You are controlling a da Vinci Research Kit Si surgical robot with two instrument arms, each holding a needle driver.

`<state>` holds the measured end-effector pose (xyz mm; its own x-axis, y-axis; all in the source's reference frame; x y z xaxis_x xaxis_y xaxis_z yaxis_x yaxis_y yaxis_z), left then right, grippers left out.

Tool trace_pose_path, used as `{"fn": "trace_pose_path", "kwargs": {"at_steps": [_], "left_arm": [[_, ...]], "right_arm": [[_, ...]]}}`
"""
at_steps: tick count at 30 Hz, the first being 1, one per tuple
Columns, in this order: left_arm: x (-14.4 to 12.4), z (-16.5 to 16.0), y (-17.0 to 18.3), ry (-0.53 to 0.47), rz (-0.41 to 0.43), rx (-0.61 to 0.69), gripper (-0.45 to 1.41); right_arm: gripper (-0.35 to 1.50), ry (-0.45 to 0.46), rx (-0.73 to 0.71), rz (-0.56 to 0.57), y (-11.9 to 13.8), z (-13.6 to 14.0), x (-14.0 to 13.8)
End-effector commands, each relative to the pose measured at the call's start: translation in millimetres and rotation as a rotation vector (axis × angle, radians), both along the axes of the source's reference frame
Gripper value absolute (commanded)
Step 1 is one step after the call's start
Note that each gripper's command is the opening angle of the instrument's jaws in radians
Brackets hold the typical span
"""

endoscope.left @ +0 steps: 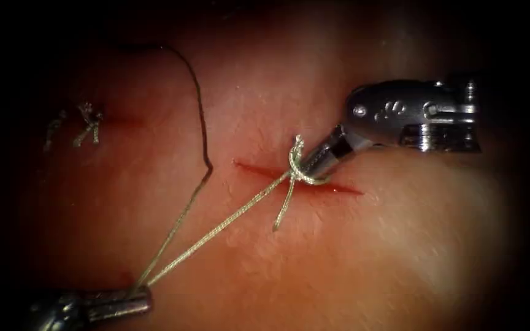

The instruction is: Wound Closure

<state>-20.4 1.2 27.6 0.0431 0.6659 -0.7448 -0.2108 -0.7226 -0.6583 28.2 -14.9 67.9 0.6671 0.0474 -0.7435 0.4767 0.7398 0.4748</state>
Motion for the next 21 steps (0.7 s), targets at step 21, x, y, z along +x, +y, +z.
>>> {"fn": "trace_pose_path", "kwargs": {"at_steps": [21], "left_arm": [[3.5, -6.6, -11.3, -0.024, 0.008, 0.045, -0.45]], "right_arm": [[-0.35, -0.026, 0.012, 0.065, 3.0, -0.4, 0.5]]}}
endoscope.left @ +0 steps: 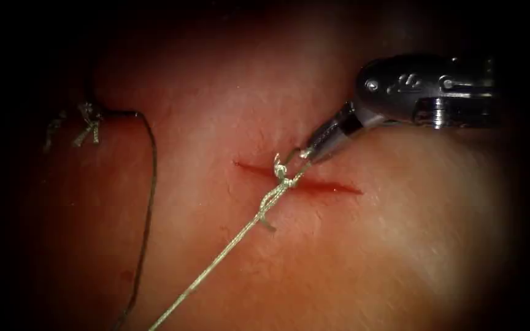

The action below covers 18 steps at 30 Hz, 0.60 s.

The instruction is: Wound Closure

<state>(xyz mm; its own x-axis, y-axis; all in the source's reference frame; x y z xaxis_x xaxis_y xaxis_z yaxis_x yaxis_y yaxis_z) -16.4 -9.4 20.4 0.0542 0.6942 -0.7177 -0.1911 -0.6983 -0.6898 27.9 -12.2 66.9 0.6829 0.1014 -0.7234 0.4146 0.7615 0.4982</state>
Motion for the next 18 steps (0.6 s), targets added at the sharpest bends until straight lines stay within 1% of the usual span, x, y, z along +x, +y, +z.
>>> {"fn": "trace_pose_path", "kwargs": {"at_steps": [1, 5, 8, 11, 15, 18], "left_arm": [[-0.4, 0.3, -0.9, -0.002, 0.001, 0.007, -0.45], [-0.6, -1.0, -1.8, -0.001, 0.000, 0.007, -0.45], [-1.0, -1.9, -2.5, 0.000, -0.001, 0.005, -0.45], [-1.2, -2.1, -2.9, 0.002, -0.004, 0.004, -0.45], [-1.4, -2.4, -3.6, -0.001, -0.004, 0.011, -0.45], [-1.6, -2.3, -4.1, -0.003, -0.002, 0.013, -0.45]], "right_arm": [[-0.35, 0.002, -0.003, 0.001, 0.4, 0.7, 0.9], [-0.35, -0.010, -0.013, 0.010, 0.9, 1.0, 0.8], [-0.35, -0.056, -0.045, 0.026, 1.4, 1.7, 0.5], [-0.35, -0.100, -0.068, 0.030, 1.3, 2.4, 0.4], [-0.35, -0.146, -0.147, 0.049, 1.2, 3.1, 0.4], [-0.35, -0.163, -0.209, 0.070, 1.0, 3.3, 0.5]]}}
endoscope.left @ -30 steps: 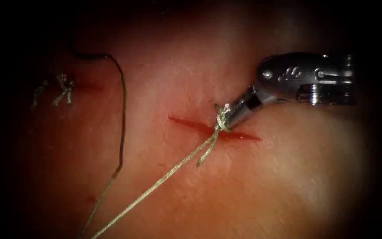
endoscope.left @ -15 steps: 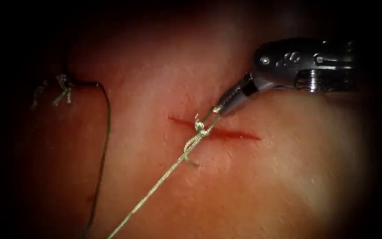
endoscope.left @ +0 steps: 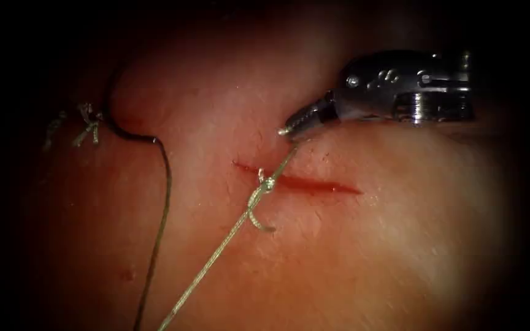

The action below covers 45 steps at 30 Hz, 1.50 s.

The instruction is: Wound Closure

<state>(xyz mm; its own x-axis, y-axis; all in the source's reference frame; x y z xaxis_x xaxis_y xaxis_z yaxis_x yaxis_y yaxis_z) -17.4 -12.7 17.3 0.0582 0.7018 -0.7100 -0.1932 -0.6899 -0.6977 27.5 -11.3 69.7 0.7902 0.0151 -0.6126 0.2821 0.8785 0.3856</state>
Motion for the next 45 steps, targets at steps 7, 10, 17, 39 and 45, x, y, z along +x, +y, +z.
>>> {"fn": "trace_pose_path", "kwargs": {"at_steps": [7, 10, 17, 39, 45], "left_arm": [[-0.6, 1.0, -1.5, -0.005, 0.001, 0.014, -0.45], [-0.7, 1.0, -1.4, -0.005, 0.001, 0.014, -0.45], [-0.9, 1.4, -1.1, -0.007, 0.004, 0.015, -0.45], [-1.0, -0.3, 8.0, -0.033, -0.011, -0.032, -0.45], [-0.4, -0.6, 8.4, -0.039, -0.024, -0.041, -0.45]], "right_arm": [[-0.35, -0.075, -0.182, -0.031, -0.5, 0.7, 0.7], [-0.35, -0.094, -0.217, -0.034, -0.8, 0.6, 0.4], [-0.35, -0.100, -0.244, -0.033, -1.5, 0.4, 0.3], [1.11, 0.079, 0.022, 0.692, -3.0, -7.1, -6.1], [1.01, 0.038, 0.393, 0.858, -6.8, -4.2, -4.6]]}}
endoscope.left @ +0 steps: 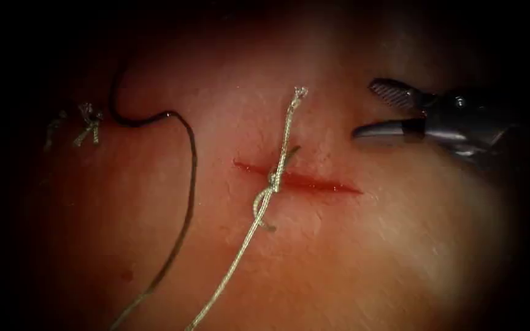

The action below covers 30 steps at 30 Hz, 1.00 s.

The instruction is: Wound Closure

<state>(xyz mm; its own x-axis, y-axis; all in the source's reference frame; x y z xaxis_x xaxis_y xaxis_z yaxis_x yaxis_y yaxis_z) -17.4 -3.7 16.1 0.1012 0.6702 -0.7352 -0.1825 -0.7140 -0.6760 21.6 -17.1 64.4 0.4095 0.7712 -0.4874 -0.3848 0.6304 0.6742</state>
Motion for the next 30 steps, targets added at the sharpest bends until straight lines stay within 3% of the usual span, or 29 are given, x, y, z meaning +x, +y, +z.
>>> {"fn": "trace_pose_path", "kwargs": {"at_steps": [1, 9, 18, 30], "left_arm": [[-0.3, 0.5, -0.4, -0.002, -0.003, -0.004, -0.45], [0.0, 0.3, -0.1, 0.000, -0.011, -0.013, -0.45], [0.2, 0.3, -0.4, 0.001, -0.011, -0.015, -0.45], [0.3, 0.4, -0.6, 0.001, -0.010, -0.017, -0.45]], "right_arm": [[1.06, 0.041, 0.104, 0.038, -1.5, 1.6, 1.7], [1.15, 0.128, 0.262, 0.151, -2.5, 3.6, 4.6], [1.18, 0.152, 0.323, 0.148, -2.6, 5.7, 7.1], [1.25, 0.187, 0.403, 0.154, -3.0, 6.0, 8.6]]}}
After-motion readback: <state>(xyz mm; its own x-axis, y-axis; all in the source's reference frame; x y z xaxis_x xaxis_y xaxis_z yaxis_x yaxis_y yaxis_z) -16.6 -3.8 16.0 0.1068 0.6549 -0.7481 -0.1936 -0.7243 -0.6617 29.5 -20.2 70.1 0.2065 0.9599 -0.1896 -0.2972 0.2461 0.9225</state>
